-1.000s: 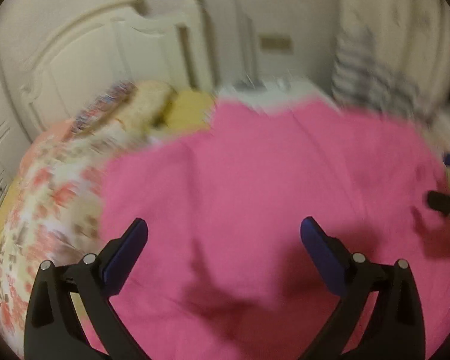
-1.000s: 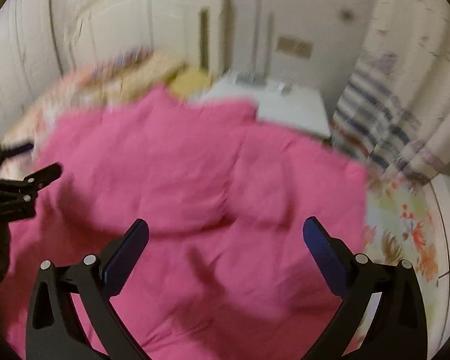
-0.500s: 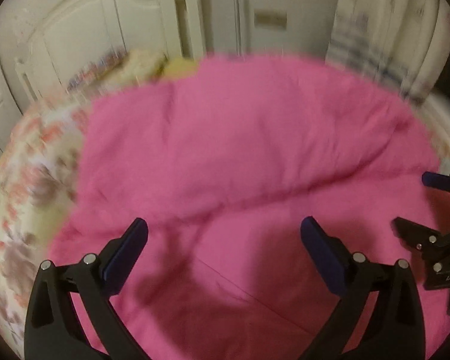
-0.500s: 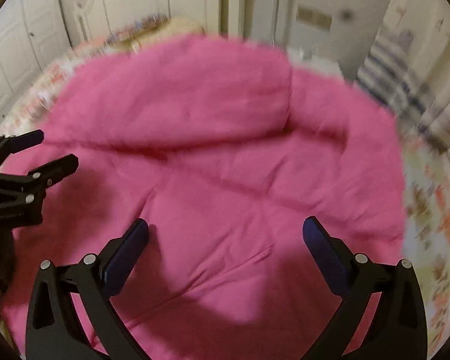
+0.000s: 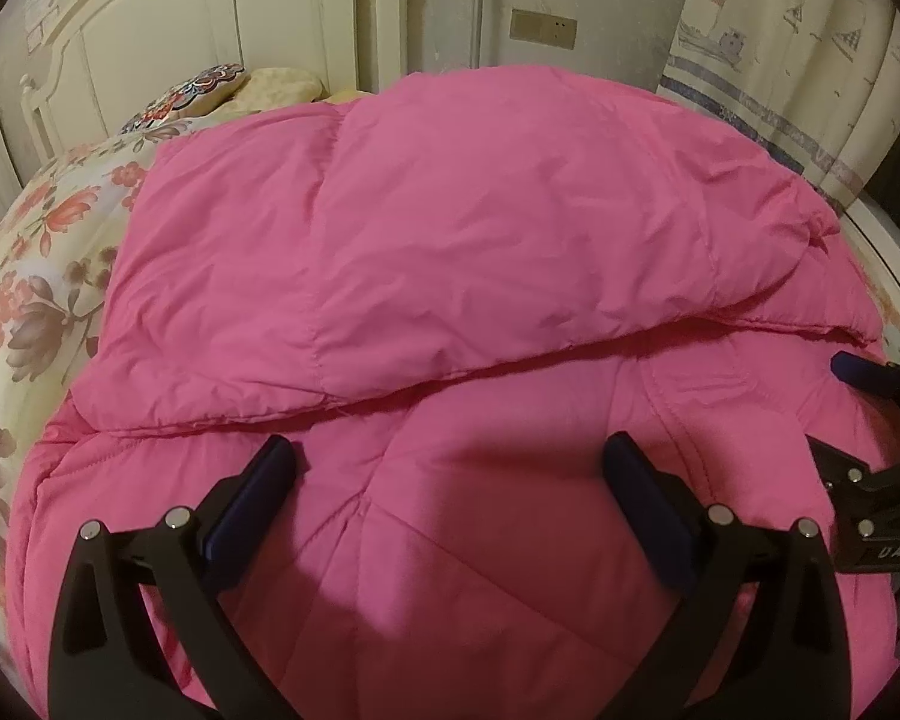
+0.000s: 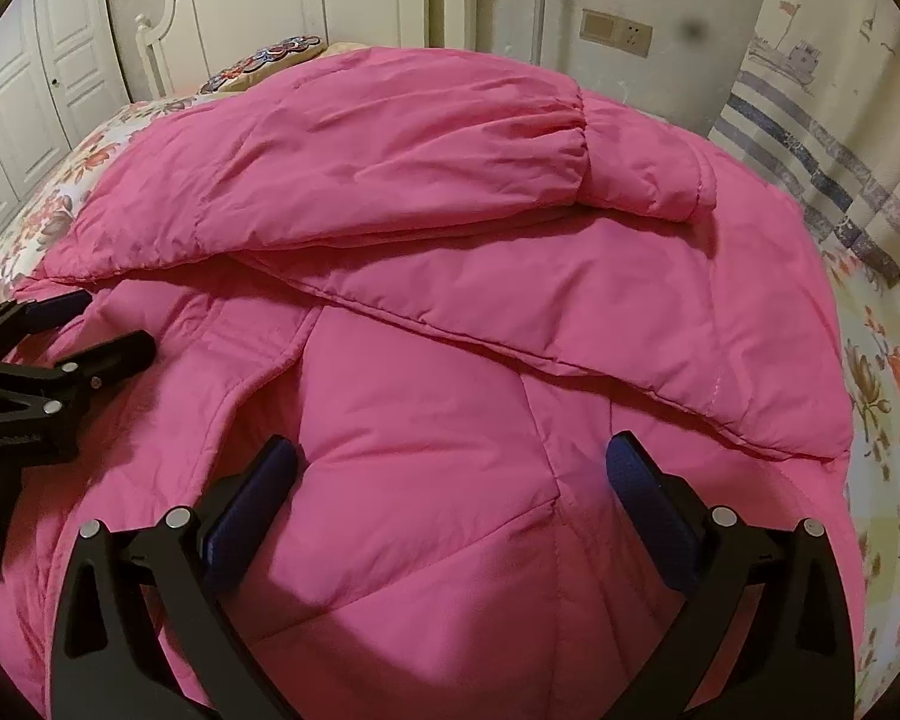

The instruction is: Fold large clothes

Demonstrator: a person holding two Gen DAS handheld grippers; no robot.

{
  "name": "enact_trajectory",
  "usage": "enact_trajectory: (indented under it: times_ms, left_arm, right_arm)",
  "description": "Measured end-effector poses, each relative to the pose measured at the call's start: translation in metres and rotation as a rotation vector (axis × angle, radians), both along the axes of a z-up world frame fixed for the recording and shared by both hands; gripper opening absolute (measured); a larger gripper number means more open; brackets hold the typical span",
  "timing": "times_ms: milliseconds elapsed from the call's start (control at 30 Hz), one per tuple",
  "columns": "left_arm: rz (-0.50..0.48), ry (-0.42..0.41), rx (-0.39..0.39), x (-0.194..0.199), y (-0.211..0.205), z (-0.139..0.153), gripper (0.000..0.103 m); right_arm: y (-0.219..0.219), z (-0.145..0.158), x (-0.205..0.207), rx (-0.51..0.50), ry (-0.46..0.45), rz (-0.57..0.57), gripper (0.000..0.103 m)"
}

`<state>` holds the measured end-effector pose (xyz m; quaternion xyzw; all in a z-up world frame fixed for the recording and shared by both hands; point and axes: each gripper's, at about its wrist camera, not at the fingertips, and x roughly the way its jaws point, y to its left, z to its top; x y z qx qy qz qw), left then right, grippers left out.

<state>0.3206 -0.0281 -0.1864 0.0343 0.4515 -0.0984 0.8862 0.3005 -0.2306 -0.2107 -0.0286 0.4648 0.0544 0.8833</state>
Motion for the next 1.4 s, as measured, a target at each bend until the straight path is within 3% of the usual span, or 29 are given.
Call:
enact_trajectory:
  times_ms: [267,367,433,500,567,633,700,833,1133,1400]
  left_arm:
    - [0.032,0.014,0.066,-0.009,0.001,0.013,0.101]
    - [0.03,-0.045,0.011,-0.045,0.015,0.038,0.101]
    - [0.005,-0.09,0.039,-0.076,0.022,0.046,0.101]
    - [-0.002,-0.123,0.105,-0.099,0.029,0.039,0.101]
    - [0.007,-0.082,0.14,-0.105,0.038,0.019,0.101]
    - [0.03,-0.038,0.079,-0.101,0.05,0.012,0.101]
    - [0.046,-0.025,0.04,-0.096,0.055,0.012,0.101]
    - [0.037,-0.031,0.077,-0.096,0.049,0.01,0.101]
    - [0.042,-0.035,0.034,-0.099,0.056,0.01,0.101]
    - [0.041,-0.026,0.009,-0.096,0.06,0.009,0.101]
  right_arm:
    - [-0.007,0.014,-0.008,0.05,0.042,0.001,0.099]
    - [-0.007,0.046,-0.047,0.135,-0.034,0.038,0.099]
    - [0.001,0.057,-0.072,0.125,-0.055,0.103,0.099]
    - [0.012,0.055,-0.089,0.093,-0.056,0.154,0.099]
    - [0.025,0.031,-0.097,0.029,-0.008,0.195,0.099]
    - [0.028,0.011,-0.098,0.042,0.018,0.192,0.099]
    - [0.027,0.012,-0.098,0.04,-0.003,0.183,0.099]
    - [0.029,0.012,-0.102,0.023,-0.024,0.179,0.099]
    - [0.032,0.012,-0.108,-0.004,-0.054,0.172,0.099]
    - [0.023,0.011,-0.105,0.077,-0.032,0.175,0.099]
